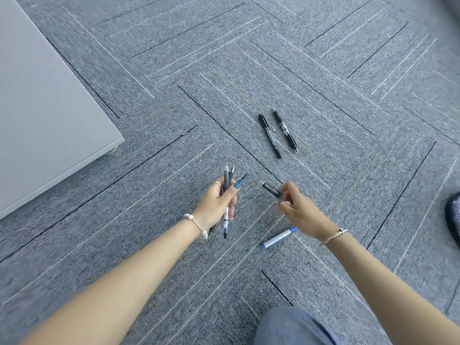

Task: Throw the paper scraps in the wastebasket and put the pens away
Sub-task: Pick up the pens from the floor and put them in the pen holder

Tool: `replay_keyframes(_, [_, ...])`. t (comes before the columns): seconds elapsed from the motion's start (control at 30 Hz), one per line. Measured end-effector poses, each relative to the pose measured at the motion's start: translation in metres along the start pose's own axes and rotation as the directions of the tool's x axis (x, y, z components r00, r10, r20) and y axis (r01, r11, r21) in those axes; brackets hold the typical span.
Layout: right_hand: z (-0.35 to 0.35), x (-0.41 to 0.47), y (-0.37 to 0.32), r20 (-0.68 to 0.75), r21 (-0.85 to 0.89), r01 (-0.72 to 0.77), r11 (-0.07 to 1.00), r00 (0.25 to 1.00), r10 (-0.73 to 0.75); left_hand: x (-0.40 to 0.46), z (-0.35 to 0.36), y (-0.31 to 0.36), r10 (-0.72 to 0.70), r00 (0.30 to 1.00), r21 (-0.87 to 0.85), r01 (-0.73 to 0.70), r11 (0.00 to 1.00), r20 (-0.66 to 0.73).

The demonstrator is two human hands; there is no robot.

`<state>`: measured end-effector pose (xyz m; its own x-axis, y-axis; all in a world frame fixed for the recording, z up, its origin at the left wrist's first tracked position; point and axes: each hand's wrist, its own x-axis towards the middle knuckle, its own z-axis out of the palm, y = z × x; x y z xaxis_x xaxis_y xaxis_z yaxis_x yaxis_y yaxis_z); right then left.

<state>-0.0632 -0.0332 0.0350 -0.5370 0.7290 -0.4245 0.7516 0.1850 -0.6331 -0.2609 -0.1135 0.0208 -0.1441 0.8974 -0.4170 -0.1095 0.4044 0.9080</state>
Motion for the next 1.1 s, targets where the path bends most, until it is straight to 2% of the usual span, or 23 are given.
replay_keyframes(0.1, [-0.012, -0.011, 0.012, 0.171, -0.319, 0.129, 0.939, 0.982, -0.077, 0.002, 0.001, -0.004, -0.003, 1.000, -0.003, 0.003, 1.000, -0.004])
replay_keyframes(0.17, [-0.010, -0.015, 0.017, 0.253, -0.426, 0.225, 0.876, 0.960, -0.123, 0.005, 0.002, -0.005, -0.006, 1.000, -0.008, 0.006, 1.000, -0.011])
replay_keyframes(0.23, [-0.001, -0.016, 0.020, 0.316, -0.470, 0.307, 0.827, 0.934, -0.167, 0.008, 0.002, -0.007, -0.009, 1.000, -0.027, 0.008, 1.000, -0.012])
replay_keyframes(0.4, [0.003, -0.016, 0.020, 0.373, -0.533, 0.381, 0.756, 0.907, -0.195, 0.013, 0.000, -0.006, 0.001, 1.000, -0.062, -0.002, 0.998, -0.018])
replay_keyframes(0.47, [0.002, -0.018, 0.021, 0.362, -0.512, 0.335, 0.791, 0.919, -0.155, 0.017, -0.002, -0.003, 0.026, 0.999, -0.064, -0.027, 0.998, -0.029])
replay_keyframes(0.5, [0.002, -0.019, 0.021, 0.332, -0.445, 0.271, 0.854, 0.935, -0.124, 0.019, -0.002, -0.001, 0.043, 0.998, -0.062, -0.045, 0.997, -0.035])
replay_keyframes(0.57, [0.000, -0.016, 0.017, 0.222, -0.132, 0.098, 0.986, 0.973, -0.067, 0.028, -0.004, 0.002, 0.069, 0.996, -0.060, -0.072, 0.996, -0.048])
replay_keyframes(0.63, [-0.005, -0.005, 0.011, 0.095, 0.199, -0.019, 0.980, 0.995, 0.000, 0.037, -0.005, 0.005, 0.085, 0.995, -0.066, -0.088, 0.994, -0.049])
replay_keyframes(0.7, [-0.011, 0.013, 0.003, -0.018, 0.369, -0.070, 0.927, 0.996, 0.082, 0.048, -0.006, 0.009, 0.115, 0.993, -0.035, -0.116, 0.993, -0.042])
replay_keyframes(0.77, [-0.016, 0.039, -0.003, -0.127, 0.367, -0.095, 0.925, 0.980, 0.151, 0.061, -0.010, 0.013, 0.130, 0.991, 0.018, -0.129, 0.991, -0.032])
replay_keyframes(0.97, [-0.029, 0.125, -0.022, -0.375, 0.065, -0.188, 0.980, 0.905, 0.198, 0.097, -0.022, 0.029, 0.156, 0.987, 0.082, -0.152, 0.985, -0.047])
replay_keyframes(1.1, [-0.026, 0.152, -0.027, -0.451, -0.082, -0.287, 0.954, 0.864, 0.221, 0.115, -0.032, 0.036, 0.173, 0.982, 0.055, -0.169, 0.984, -0.079])
